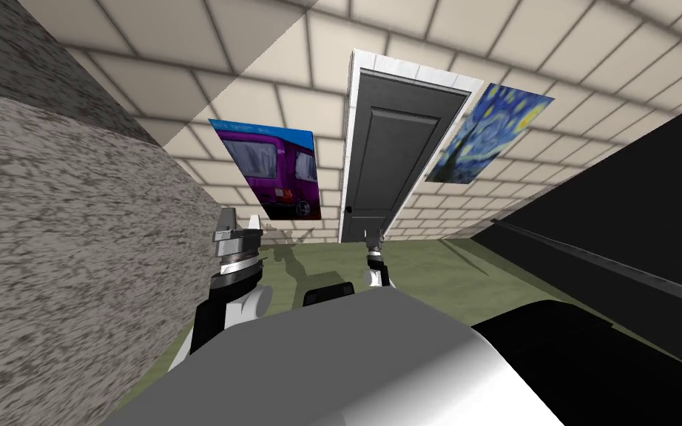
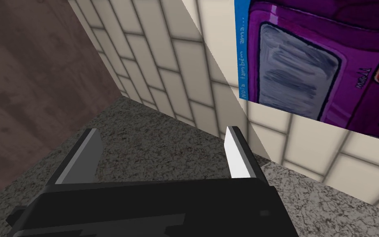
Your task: Pull the door open
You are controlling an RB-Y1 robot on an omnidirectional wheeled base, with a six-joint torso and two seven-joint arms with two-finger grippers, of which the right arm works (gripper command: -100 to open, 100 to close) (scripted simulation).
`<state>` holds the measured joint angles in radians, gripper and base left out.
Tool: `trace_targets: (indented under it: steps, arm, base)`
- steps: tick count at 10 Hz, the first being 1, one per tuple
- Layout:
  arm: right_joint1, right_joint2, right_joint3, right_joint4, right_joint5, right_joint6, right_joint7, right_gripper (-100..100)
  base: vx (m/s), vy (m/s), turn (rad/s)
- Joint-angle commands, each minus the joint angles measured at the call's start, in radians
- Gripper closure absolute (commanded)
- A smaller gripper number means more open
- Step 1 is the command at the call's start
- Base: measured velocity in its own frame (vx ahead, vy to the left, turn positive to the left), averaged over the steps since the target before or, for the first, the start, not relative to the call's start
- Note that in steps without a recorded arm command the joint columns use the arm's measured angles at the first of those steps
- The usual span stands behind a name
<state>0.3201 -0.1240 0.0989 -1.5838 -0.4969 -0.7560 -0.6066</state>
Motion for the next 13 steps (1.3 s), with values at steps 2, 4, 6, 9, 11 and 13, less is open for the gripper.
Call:
trace_targets:
  steps: [2,4,6,9,11,13]
  arm:
    - [-0.018,-0.009,0.002,0.065,-0.036,-0.013,-0.056,-100]
    - [-0.033,-0.013,0.004,0.112,-0.061,-0.020,-0.094,-100]
    - [-0.048,-0.017,0.006,0.158,-0.087,-0.028,-0.131,-100]
    - [-0.069,-0.022,0.009,0.226,-0.124,-0.039,-0.186,-100]
    - [-0.083,-0.026,0.010,0.270,-0.148,-0.046,-0.221,-100]
    - [-0.096,-0.029,0.012,0.314,-0.172,-0.053,-0.256,-100]
  base:
    - [0.084,-0.029,0.155]
    - [0.097,-0.036,0.162]
    - [0.097,-0.037,0.156]
    - [0.086,-0.042,0.145]
    - [0.086,-0.048,0.139]
    - [0.087,-0.052,0.137]
